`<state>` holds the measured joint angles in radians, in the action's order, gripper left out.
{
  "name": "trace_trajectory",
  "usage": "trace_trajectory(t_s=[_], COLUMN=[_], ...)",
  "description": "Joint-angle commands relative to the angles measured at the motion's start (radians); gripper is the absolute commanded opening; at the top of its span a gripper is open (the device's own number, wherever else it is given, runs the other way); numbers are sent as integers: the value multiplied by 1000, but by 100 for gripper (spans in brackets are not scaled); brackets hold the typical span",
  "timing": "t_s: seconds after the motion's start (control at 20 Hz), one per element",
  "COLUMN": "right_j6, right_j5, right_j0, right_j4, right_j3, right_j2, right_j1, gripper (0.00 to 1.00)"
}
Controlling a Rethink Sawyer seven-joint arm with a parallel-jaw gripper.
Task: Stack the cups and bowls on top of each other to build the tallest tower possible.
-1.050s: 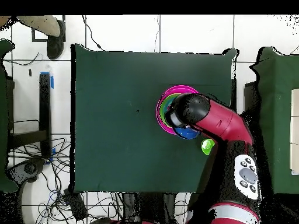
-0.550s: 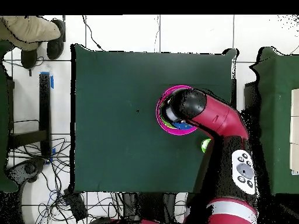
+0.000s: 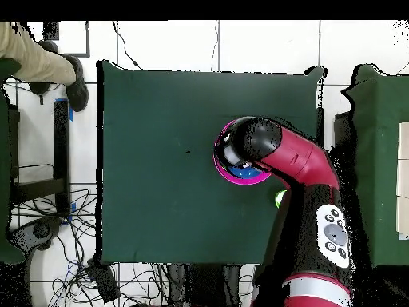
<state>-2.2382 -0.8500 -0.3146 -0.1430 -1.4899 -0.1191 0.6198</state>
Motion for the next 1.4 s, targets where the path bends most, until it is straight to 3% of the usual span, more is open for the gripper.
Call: trace_trajectory(t_s=[0.05, 1.4], right_j6=[27, 39], right_j5=[-111, -47], right_j0=[-18, -51], right_j4=[6, 0], right_j3=[12, -30], right_j2=[104, 166], right_j1=[12, -20], gripper=[0, 0])
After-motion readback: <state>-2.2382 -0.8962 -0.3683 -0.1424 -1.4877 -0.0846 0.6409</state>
